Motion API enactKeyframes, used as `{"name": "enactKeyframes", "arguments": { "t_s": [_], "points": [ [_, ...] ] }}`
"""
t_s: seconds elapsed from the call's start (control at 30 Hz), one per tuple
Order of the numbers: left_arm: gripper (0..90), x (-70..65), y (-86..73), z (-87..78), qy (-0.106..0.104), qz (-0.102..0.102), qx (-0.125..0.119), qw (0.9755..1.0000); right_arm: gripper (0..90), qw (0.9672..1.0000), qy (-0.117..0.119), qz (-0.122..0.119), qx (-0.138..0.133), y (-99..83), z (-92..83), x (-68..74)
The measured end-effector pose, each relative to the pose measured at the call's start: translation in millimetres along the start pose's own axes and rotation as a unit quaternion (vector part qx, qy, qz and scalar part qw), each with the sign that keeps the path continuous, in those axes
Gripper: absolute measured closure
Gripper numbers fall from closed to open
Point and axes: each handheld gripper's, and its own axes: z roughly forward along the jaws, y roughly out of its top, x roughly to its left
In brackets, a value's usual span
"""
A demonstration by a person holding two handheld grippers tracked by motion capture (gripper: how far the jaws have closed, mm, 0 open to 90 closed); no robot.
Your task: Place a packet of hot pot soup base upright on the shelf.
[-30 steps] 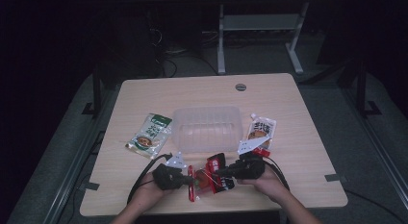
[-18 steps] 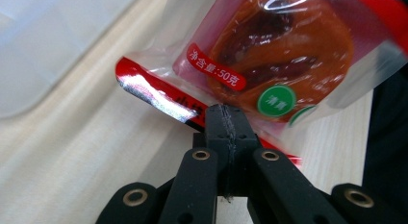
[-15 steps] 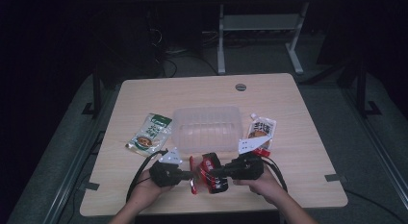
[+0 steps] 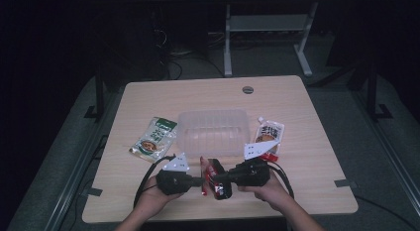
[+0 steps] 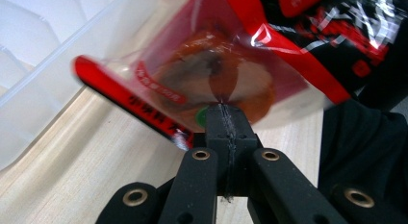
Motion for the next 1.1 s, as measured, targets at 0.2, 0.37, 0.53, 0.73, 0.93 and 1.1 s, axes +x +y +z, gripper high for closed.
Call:
{"name": "enactKeyframes", "arguments": {
  "t_s": [0.2, 0.37, 0.53, 0.73, 0.93, 1.1],
  "points": [
    [89.9, 0.2, 0.1, -10.0, -0.007, -0.006, -0.014, 0.9999, 90.0, 0.9997, -0.007, 0.003, -0.024, 2.4, -11.5, 0.2],
    [83.6, 0.7, -4.4, -17.4, -0.009, -0.005, -0.004, 0.9999, 90.0, 0.9993, -0.018, -0.006, -0.033, 8.0, -20.9, 1.9],
    [78.6, 1.1, -9.3, -24.4, -0.011, -0.012, -0.001, 0.9999, 90.0, 0.9988, -0.029, -0.013, -0.037, 12.5, -27.1, 3.6],
    [65.7, 6.5, -15.2, -31.1, -0.005, -0.016, 0.011, 0.9998, 90.0, 0.9977, -0.042, -0.027, -0.047, 21.8, -36.0, 4.3],
    [55.6, 11.3, -18.1, -32.6, -0.001, -0.021, 0.017, 0.9996, 90.0, 0.9961, -0.055, -0.032, -0.060, 31.9, -45.3, 4.1],
    [46.4, 15.2, -20.6, -31.1, 0.005, -0.018, 0.026, 0.9995, 90.0, 0.9943, -0.075, -0.039, -0.066, 41.3, -54.1, 0.5]
  ]
}}
